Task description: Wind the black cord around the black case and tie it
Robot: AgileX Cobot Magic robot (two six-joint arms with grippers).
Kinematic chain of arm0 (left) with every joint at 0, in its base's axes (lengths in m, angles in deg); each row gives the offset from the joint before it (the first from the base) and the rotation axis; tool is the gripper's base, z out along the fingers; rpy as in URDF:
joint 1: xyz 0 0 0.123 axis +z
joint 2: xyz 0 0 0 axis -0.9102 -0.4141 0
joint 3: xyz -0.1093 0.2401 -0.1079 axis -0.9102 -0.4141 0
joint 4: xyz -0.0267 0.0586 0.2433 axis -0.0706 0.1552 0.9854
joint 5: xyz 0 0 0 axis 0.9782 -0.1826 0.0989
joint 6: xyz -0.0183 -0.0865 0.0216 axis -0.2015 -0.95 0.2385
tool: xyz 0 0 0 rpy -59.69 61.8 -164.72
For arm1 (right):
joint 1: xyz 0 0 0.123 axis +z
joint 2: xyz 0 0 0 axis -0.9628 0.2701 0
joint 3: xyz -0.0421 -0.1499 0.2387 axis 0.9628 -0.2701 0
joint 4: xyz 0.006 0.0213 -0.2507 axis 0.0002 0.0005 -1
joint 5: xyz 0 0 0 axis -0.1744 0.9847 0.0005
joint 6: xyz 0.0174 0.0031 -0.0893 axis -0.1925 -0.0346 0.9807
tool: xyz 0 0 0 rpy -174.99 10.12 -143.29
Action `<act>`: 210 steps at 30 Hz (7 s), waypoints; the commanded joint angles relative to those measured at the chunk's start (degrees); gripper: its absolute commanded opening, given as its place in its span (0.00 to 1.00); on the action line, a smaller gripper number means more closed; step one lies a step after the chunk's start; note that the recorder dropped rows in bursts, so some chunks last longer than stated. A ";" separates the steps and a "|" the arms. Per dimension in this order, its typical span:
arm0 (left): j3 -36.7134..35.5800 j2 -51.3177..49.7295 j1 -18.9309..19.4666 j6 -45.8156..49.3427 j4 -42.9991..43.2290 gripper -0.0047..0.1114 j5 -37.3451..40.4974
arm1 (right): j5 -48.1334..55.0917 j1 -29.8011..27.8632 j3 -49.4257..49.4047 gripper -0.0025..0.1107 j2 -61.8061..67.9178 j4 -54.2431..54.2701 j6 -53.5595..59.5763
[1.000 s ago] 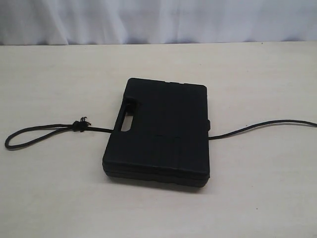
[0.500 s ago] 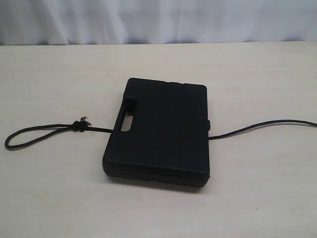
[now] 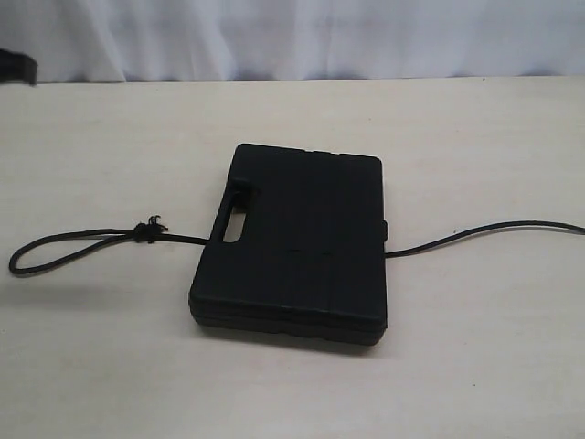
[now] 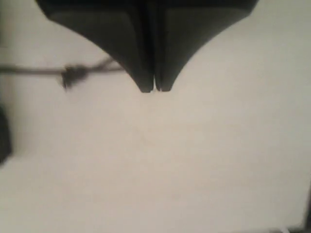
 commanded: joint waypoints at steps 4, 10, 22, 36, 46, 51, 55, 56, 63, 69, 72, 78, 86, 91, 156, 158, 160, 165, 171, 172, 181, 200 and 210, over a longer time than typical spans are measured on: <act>4.47 -13.74 -4.46 39.43 -40.42 0.11 10.93 | 0.56 -0.29 -0.13 0.06 0.12 0.07 -0.03; 4.47 -21.12 -11.46 38.53 -39.83 0.40 3.64 | 1.79 -0.29 -0.13 0.06 0.12 2.22 -0.03; 4.47 -32.94 -13.67 30.57 -40.66 0.50 -10.16 | 3.75 -0.29 -0.13 0.06 0.12 3.59 -0.03; 4.47 -38.98 -13.98 38.43 -55.90 0.50 -16.86 | 3.75 -0.29 -0.13 0.06 0.12 3.59 -0.03; 7.30 -37.84 -13.87 37.99 -60.33 0.04 -12.64 | 3.50 -0.29 -0.13 0.06 0.12 4.58 -0.03; 9.18 -33.65 -13.87 36.10 -61.30 0.04 -9.02 | 4.14 -0.29 1.21 0.06 0.12 4.48 1.21; 9.18 -28.14 -13.87 36.09 -62.18 0.04 -9.58 | 8.73 -0.29 8.56 0.06 0.12 4.36 12.90; 9.18 -27.10 -13.87 36.09 -62.48 0.04 -9.58 | 9.81 -0.29 10.83 0.06 0.12 4.36 16.16; 9.18 -22.70 -13.87 36.09 -69.40 0.04 -9.47 | 23.05 -0.29 23.05 0.06 1.68 18.42 37.97; 9.18 -22.70 -13.87 36.09 -70.13 0.04 -8.60 | 41.30 -0.29 25.69 0.06 5.53 49.31 80.02; 9.18 -22.70 -13.87 36.09 -70.13 0.04 -8.49 | 49.37 -0.29 25.80 0.08 8.19 61.70 86.00; 9.18 -22.70 -13.87 36.09 -70.13 0.04 -8.49 | 54.17 -0.29 25.80 0.12 14.13 61.18 87.30; 9.18 -22.70 -13.87 36.21 -70.50 0.04 -8.24 | 44.96 -0.29 36.08 0.12 28.73 46.36 90.30; 9.18 -22.70 -13.87 36.21 -70.40 0.04 -8.02 | 39.98 -0.29 49.80 0.09 46.54 9.21 66.73; 9.18 -22.70 -13.87 30.16 -82.43 0.04 -0.59 | 67.43 71.16 47.79 0.96 113.75 -126.62 -111.18; 9.18 -22.70 -13.87 30.16 -81.91 0.04 -0.47 | 67.43 70.22 47.79 0.95 113.75 -126.62 -111.18; 9.18 -22.70 -13.87 30.33 -81.64 0.04 -0.25 | 67.43 70.22 47.79 0.87 113.75 -126.62 -111.18; 9.18 -22.70 -13.99 30.77 -79.00 0.04 -0.25 | 67.43 70.22 47.79 0.07 112.77 -122.91 -111.15; 16.65 -20.89 -14.49 44.27 -55.25 0.48 2.05 | 67.43 70.33 47.79 0.07 105.95 -119.91 -111.26; 18.13 -19.77 -14.49 39.58 -48.56 0.48 1.87 | 67.43 70.33 47.79 0.07 105.58 -119.91 -111.26; 13.09 -13.04 -14.49 -21.76 -4.15 0.48 9.42 | 67.43 70.33 47.79 0.07 103.10 -114.95 -111.15; 2.63 -36.95 -3.52 -72.25 -11.31 0.48 -4.74 | 67.43 70.33 47.67 0.07 103.10 -109.66 -110.94; 2.63 -15.60 -3.81 14.67 -8.81 0.04 -16.70 | 67.43 68.63 47.67 0.06 102.99 -110.20 -111.05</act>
